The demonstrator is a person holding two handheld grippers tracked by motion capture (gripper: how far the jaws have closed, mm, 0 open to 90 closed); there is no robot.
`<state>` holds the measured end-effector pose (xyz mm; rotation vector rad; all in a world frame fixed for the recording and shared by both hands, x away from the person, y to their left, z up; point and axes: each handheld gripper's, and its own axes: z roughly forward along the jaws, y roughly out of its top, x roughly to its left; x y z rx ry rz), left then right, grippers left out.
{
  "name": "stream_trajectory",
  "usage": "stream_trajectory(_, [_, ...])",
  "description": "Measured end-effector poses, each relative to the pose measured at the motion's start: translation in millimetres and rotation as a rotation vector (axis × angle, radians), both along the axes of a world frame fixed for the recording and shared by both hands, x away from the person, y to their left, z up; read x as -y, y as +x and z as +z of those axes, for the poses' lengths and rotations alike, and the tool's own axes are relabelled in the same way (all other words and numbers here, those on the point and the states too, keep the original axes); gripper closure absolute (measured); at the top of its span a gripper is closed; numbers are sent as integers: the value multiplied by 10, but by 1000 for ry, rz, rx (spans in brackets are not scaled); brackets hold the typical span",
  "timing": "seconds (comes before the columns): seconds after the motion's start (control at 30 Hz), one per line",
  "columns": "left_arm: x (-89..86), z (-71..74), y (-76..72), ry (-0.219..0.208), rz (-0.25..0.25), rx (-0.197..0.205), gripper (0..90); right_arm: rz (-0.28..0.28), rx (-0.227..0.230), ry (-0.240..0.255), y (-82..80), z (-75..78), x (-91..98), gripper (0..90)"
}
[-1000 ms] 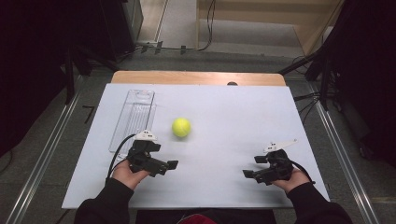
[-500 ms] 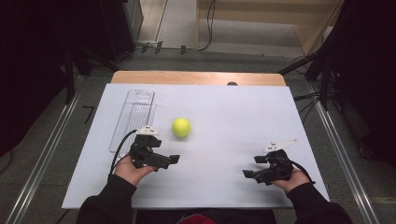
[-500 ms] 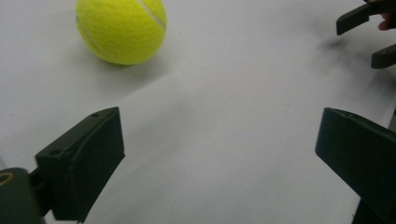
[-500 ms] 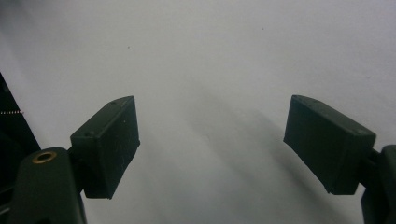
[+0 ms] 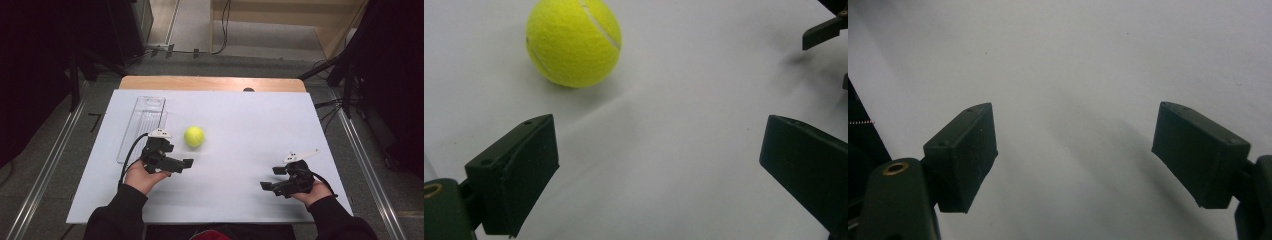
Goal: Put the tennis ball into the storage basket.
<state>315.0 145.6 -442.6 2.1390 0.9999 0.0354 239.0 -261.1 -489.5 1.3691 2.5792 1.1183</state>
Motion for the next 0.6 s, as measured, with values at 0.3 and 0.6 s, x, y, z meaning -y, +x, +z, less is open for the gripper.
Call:
stream_trajectory(0.3, [34, 4, 87, 7, 13, 2, 26, 0, 3, 0, -3, 3, 0, 160])
stream_trajectory(0.6, [54, 14, 166, 14, 23, 7, 53, -3, 1, 4, -2, 4, -3, 160])
